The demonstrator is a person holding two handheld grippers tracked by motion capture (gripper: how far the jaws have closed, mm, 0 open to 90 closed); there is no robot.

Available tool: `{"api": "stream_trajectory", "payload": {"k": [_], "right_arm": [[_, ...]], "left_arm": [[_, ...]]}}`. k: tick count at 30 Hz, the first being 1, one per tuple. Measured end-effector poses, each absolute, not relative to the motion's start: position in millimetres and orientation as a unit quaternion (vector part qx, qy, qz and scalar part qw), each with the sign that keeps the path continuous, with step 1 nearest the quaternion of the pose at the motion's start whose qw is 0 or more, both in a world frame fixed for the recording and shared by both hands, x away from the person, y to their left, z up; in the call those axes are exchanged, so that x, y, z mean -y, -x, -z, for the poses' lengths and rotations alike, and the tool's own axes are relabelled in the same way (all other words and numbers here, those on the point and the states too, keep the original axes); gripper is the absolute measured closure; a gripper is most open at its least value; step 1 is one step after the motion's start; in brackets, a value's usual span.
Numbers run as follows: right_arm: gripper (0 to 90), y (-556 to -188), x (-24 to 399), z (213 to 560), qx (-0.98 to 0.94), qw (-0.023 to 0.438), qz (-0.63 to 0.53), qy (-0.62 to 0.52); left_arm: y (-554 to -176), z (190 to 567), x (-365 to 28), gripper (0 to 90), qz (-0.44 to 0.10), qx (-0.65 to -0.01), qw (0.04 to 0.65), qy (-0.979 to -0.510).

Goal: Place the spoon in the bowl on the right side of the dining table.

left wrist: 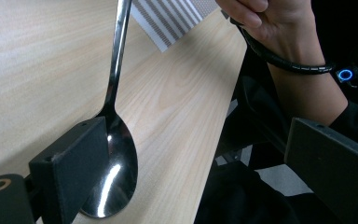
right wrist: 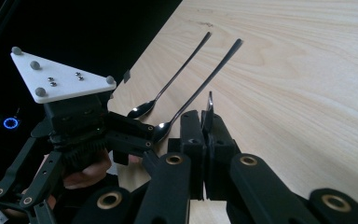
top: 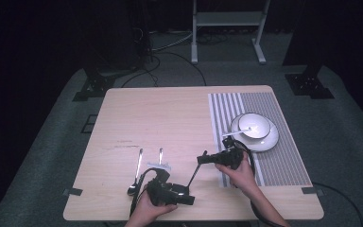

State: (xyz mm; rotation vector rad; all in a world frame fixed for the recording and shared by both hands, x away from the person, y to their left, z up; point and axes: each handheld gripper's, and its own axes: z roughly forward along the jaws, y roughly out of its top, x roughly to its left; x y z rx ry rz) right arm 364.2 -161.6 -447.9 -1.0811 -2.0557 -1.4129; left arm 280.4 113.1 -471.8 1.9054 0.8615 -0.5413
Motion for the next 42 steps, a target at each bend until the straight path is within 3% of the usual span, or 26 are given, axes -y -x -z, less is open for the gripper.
{"api": "stream_trajectory", "payload": {"k": [11, 42], "right_arm": [[89.3, -366, 160, 434, 0.744, 0.209, 0.504, 0.386], [89.3, -389, 176, 404, 0.742, 0.168, 0.515, 0.395]], "left_arm": [[-278, 459, -119, 5.0, 0.186, -0.345, 0.481, -0.784], [-285, 452, -139, 5.0, 0.175, -0.362, 0.507, -0.763]]}}
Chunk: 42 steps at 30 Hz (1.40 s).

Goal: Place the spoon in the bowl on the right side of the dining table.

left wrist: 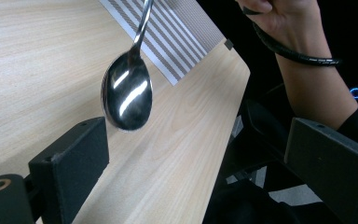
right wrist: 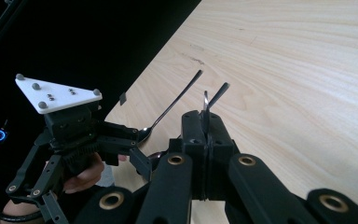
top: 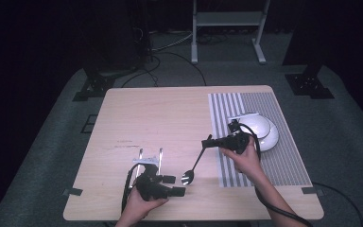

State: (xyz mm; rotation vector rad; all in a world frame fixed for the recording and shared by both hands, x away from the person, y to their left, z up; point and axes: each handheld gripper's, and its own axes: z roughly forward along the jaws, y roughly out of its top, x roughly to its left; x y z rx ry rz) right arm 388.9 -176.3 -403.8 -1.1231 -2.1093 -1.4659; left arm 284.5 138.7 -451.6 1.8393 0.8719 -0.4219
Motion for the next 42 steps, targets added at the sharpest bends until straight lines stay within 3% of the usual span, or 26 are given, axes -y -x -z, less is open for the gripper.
{"api": "stream_trajectory", "payload": {"k": [42], "right_arm": [[89.3, -413, 217, 378, 0.723, 0.123, 0.524, 0.432]], "left_arm": [[-285, 453, -136, 4.9, 0.161, -0.356, 0.498, -0.774]]}}
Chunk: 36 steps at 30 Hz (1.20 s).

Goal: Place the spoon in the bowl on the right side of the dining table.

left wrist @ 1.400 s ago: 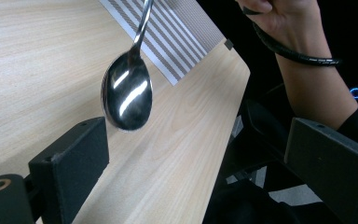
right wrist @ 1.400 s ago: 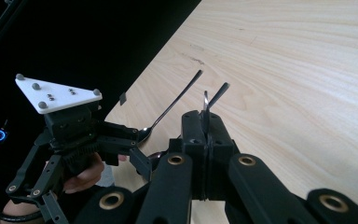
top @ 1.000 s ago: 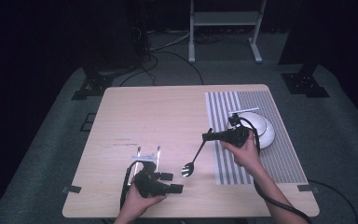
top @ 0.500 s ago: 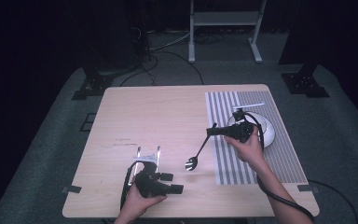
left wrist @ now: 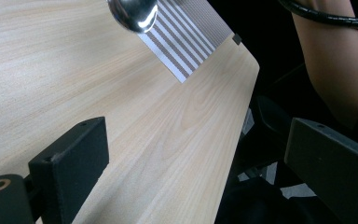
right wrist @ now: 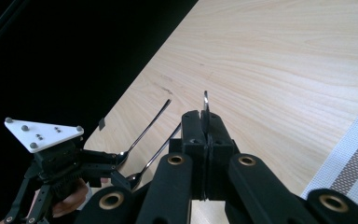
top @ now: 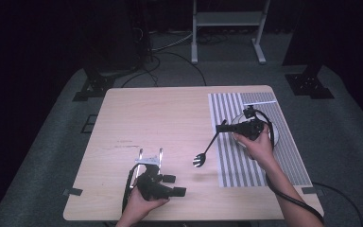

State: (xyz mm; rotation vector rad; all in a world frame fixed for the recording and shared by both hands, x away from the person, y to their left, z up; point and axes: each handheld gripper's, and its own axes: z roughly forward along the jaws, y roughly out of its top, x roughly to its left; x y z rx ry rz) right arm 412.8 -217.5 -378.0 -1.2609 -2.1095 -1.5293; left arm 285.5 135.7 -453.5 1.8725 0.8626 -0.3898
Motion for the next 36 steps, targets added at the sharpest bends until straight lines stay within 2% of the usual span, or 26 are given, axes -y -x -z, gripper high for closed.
{"api": "stream_trajectory", "payload": {"k": [36], "right_arm": [[89.2, -425, 265, 363, 0.69, 0.087, 0.536, 0.479]], "left_arm": [[-286, 451, -138, 4.9, 0.165, -0.359, 0.504, -0.768]]}}
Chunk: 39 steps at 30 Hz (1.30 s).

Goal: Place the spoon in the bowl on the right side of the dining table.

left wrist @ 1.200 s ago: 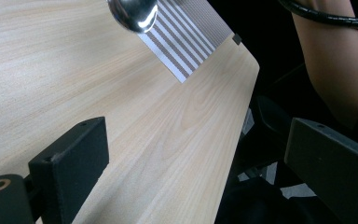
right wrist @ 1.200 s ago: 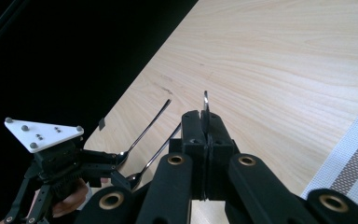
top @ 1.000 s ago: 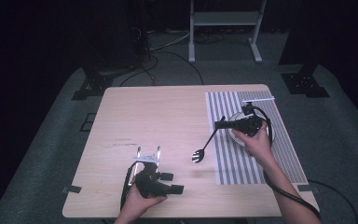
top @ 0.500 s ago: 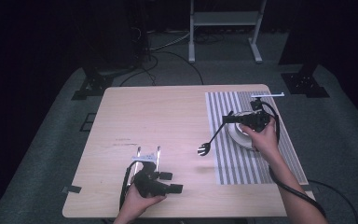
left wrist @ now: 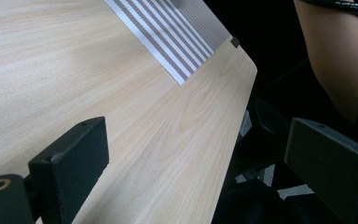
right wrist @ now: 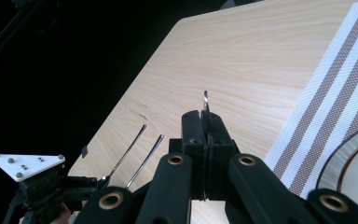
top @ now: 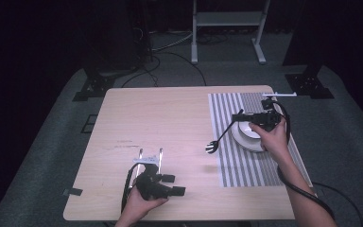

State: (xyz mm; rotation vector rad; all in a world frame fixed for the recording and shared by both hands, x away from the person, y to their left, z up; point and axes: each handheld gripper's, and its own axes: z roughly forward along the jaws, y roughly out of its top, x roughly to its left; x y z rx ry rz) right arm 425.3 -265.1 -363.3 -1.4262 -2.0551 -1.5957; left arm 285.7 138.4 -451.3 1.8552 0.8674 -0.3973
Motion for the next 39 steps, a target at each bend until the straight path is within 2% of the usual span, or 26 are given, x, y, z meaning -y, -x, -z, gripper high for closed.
{"api": "stream_trajectory", "payload": {"k": [39], "right_arm": [[89.2, -427, 311, 355, 0.654, 0.052, 0.543, 0.523]], "left_arm": [[-286, 453, -139, 4.9, 0.163, -0.362, 0.501, -0.769]]}}
